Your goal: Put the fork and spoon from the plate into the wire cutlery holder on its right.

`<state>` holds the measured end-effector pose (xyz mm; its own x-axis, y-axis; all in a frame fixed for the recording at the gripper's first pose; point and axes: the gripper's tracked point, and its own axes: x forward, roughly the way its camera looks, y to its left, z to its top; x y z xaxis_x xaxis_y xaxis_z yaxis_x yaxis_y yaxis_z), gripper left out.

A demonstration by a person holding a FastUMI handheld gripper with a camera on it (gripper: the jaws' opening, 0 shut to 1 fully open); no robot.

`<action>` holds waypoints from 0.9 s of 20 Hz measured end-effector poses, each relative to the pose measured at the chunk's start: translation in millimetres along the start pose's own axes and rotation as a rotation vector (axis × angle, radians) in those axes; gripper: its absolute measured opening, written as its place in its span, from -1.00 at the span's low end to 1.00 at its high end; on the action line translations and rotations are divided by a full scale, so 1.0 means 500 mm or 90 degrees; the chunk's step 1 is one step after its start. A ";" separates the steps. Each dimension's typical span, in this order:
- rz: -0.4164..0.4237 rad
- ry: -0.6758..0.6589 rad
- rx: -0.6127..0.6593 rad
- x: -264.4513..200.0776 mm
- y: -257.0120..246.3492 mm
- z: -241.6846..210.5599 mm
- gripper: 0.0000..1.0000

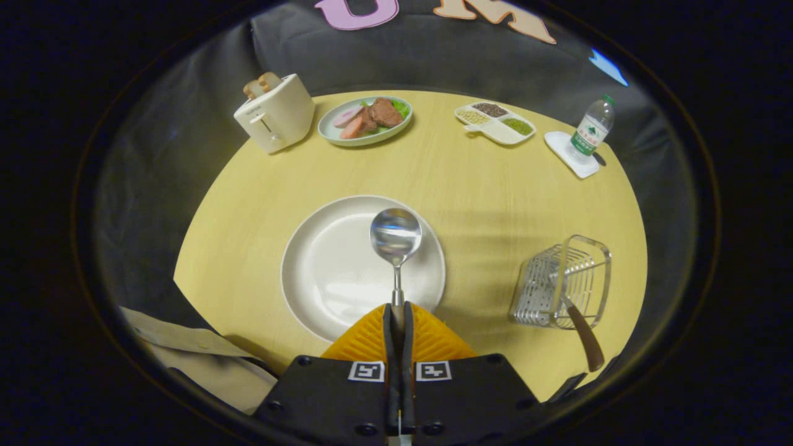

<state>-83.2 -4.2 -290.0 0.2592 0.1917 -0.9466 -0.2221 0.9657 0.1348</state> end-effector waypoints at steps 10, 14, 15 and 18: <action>-0.012 0.012 0.005 -0.090 -0.097 -0.001 -0.90; -0.029 0.019 0.004 -0.116 -0.143 -0.006 -0.90; -0.032 0.019 0.004 -0.123 -0.153 -0.006 -0.90; -0.040 0.023 0.005 -0.140 -0.187 -0.004 -0.90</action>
<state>-82.3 -108.0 -236.8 0.2381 0.1240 -0.9633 -0.1995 0.9769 0.0765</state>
